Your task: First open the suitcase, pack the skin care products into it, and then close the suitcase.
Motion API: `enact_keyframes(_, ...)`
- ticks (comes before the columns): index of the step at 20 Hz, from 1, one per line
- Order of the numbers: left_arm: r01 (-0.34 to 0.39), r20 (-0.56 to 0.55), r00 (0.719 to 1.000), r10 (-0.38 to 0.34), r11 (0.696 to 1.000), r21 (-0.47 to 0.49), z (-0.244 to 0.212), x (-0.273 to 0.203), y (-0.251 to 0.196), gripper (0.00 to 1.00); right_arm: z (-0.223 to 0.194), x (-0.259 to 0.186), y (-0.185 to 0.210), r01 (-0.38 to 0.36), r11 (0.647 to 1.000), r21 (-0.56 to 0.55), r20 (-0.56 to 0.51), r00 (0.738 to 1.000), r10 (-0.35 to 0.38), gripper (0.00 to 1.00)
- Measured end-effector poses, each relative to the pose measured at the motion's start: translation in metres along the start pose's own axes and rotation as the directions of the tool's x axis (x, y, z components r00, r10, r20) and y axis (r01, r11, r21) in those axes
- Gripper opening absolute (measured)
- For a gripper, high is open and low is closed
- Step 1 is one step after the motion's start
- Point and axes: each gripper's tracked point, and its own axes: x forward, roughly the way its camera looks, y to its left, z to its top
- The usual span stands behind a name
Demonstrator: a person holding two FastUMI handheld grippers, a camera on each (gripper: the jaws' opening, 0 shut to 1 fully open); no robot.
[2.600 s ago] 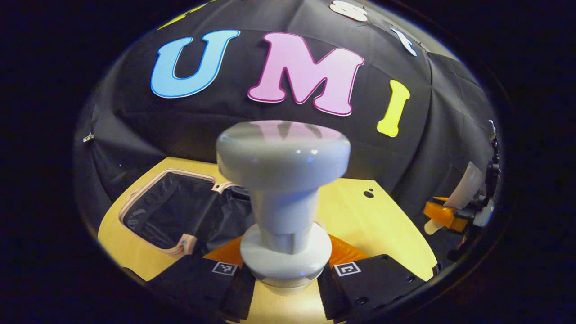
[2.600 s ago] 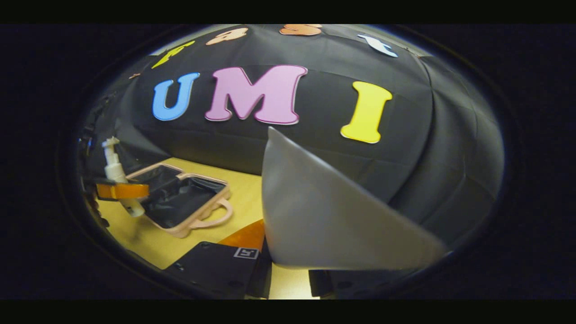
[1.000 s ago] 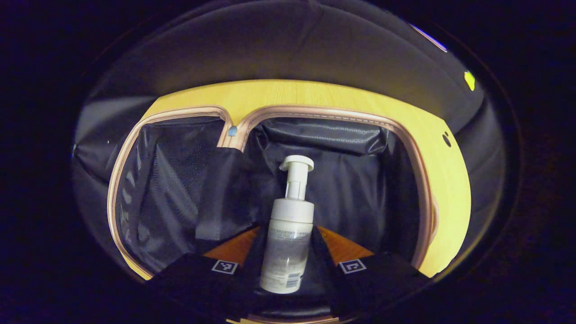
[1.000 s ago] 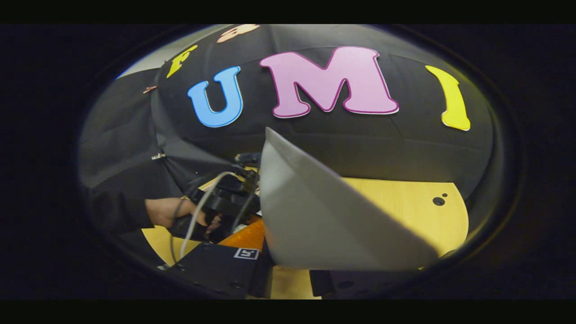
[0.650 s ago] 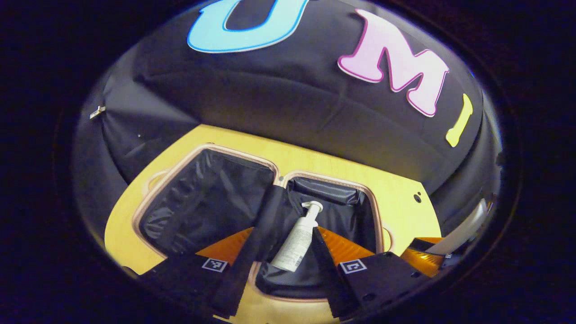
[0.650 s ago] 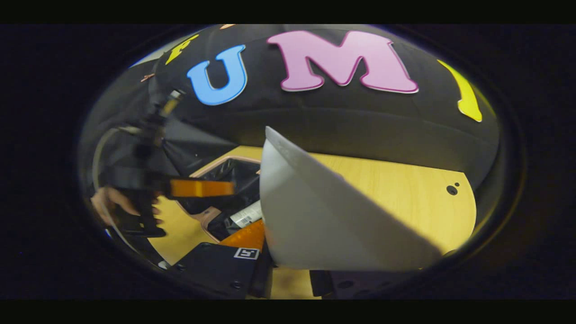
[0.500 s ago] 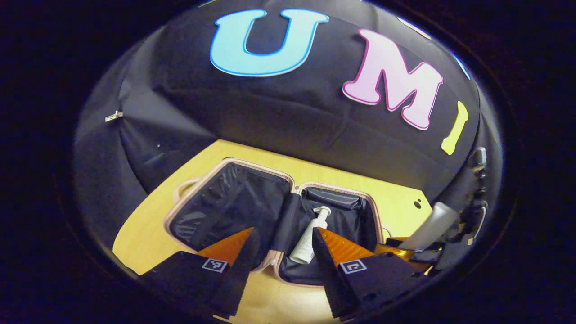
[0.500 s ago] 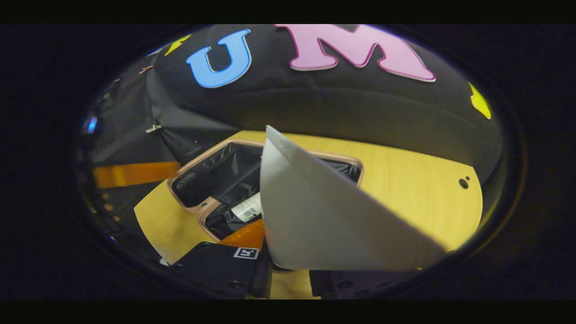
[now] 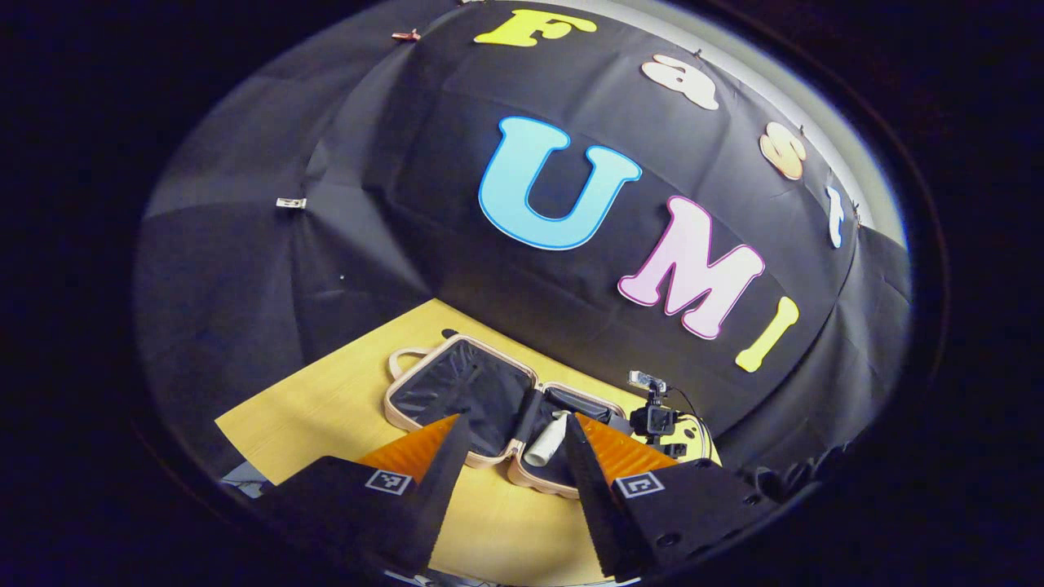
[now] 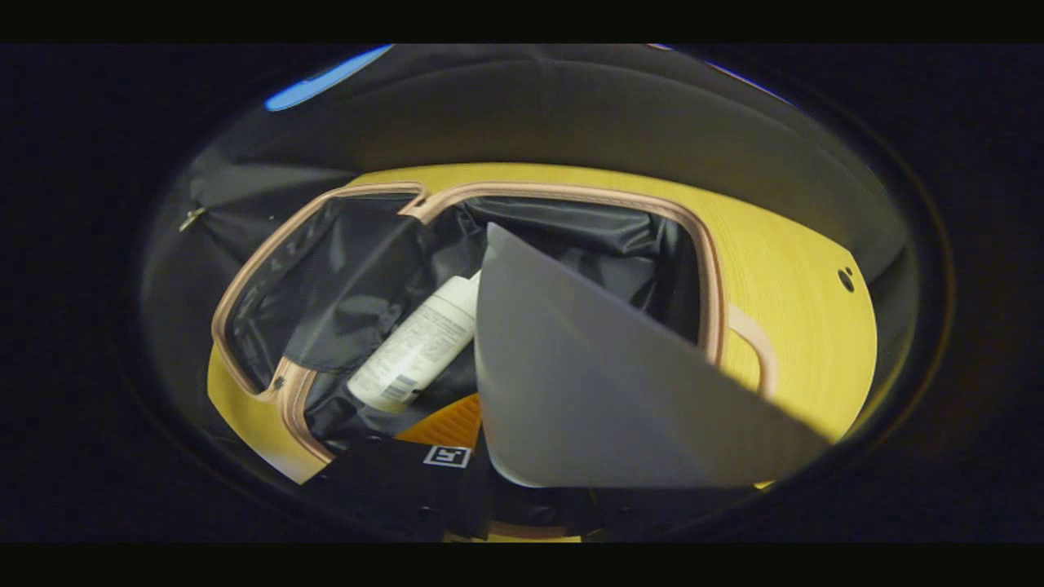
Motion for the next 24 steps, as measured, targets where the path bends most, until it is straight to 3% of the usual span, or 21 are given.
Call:
enact_keyframes(3, -0.013, -0.014, 1.000, 0.013, 1.000, 0.024, -0.006, -0.016, 0.018, 0.76, 0.010, 0.006, -0.003, 0.041, 0.995, 0.092, -0.020, 0.999, -0.039, 0.34)
enact_keyframes(4, -0.019, -0.023, 1.000, 0.019, 1.000, 0.024, -0.010, -0.019, 0.023, 0.76, 0.014, 0.005, -0.005, 0.058, 0.993, 0.106, -0.018, 0.998, -0.057, 0.45)
enact_keyframes(6, -0.030, -0.047, 0.998, 0.031, 0.999, 0.030, -0.019, -0.019, 0.033, 0.76, 0.024, -0.004, -0.008, 0.080, 0.990, 0.120, 0.001, 0.997, -0.080, 0.46)
enact_keyframes(7, -0.035, -0.045, 0.998, 0.037, 0.999, 0.036, -0.021, -0.016, 0.040, 0.76, 0.028, -0.007, -0.005, 0.072, 0.991, 0.114, 0.031, 0.997, -0.076, 0.41)
enact_keyframes(8, -0.038, -0.050, 0.998, 0.040, 0.998, 0.042, -0.023, -0.012, 0.047, 0.76, 0.035, -0.020, -0.003, 0.069, 0.993, 0.094, 0.068, 0.995, -0.075, 0.58)
enact_keyframes(9, -0.042, -0.058, 0.997, 0.045, 0.998, 0.047, -0.027, -0.004, 0.054, 0.76, 0.039, -0.034, -0.001, 0.059, 0.996, 0.071, 0.108, 0.992, -0.066, 0.67)
enact_keyframes(10, -0.040, -0.075, 0.996, 0.044, 0.997, 0.062, -0.030, 0.004, 0.062, 0.77, 0.043, -0.047, 0.001, 0.051, 0.997, 0.059, 0.143, 0.988, -0.059, 0.89)
enact_keyframes(11, -0.049, -0.076, 0.996, 0.055, 0.996, 0.079, -0.027, 0.017, 0.071, 0.78, 0.045, -0.062, 0.002, 0.037, 0.998, 0.051, 0.182, 0.982, -0.046, 0.99)
enact_keyframes(12, -0.046, -0.078, 0.996, 0.053, 0.994, 0.096, -0.024, 0.031, 0.079, 0.85, 0.049, -0.077, 0.003, 0.026, 0.999, 0.046, 0.224, 0.974, -0.035, 0.91)
enact_keyframes(14, -0.046, -0.071, 0.996, 0.054, 0.993, 0.108, -0.016, 0.064, 0.094, 0.94, 0.053, -0.109, 0.001, 0.007, 0.999, 0.043, 0.298, 0.954, -0.020, 0.95)
enact_keyframes(15, -0.047, -0.076, 0.996, 0.056, 0.993, 0.112, -0.013, 0.082, 0.102, 0.94, 0.057, -0.122, 0.002, -0.010, 0.999, 0.051, 0.336, 0.942, -0.008, 0.99)
enact_keyframes(16, -0.060, -0.067, 0.995, 0.069, 0.991, 0.121, -0.007, 0.102, 0.112, 0.94, 0.059, -0.134, 0.002, -0.029, 0.998, 0.054, 0.364, 0.931, 0.007, 0.94)
enact_keyframes(17, -0.084, -0.066, 0.993, 0.094, 0.987, 0.139, -0.001, 0.123, 0.123, 0.95, 0.058, -0.145, 0.002, -0.050, 0.997, 0.055, 0.384, 0.923, 0.025, 0.98)
enact_keyframes(19, -0.145, -0.069, 0.985, 0.159, 0.974, 0.174, 0.003, 0.164, 0.149, 0.95, 0.056, -0.167, 0.002, -0.080, 0.995, 0.064, 0.432, 0.901, 0.044, 0.98)
enact_keyframes(24, -0.205, -0.159, 0.958, 0.239, 0.958, 0.202, -0.013, 0.265, 0.197, 0.95, 0.049, -0.212, -0.004, -0.090, 0.996, 0.021, 0.535, 0.843, 0.065, 0.98)
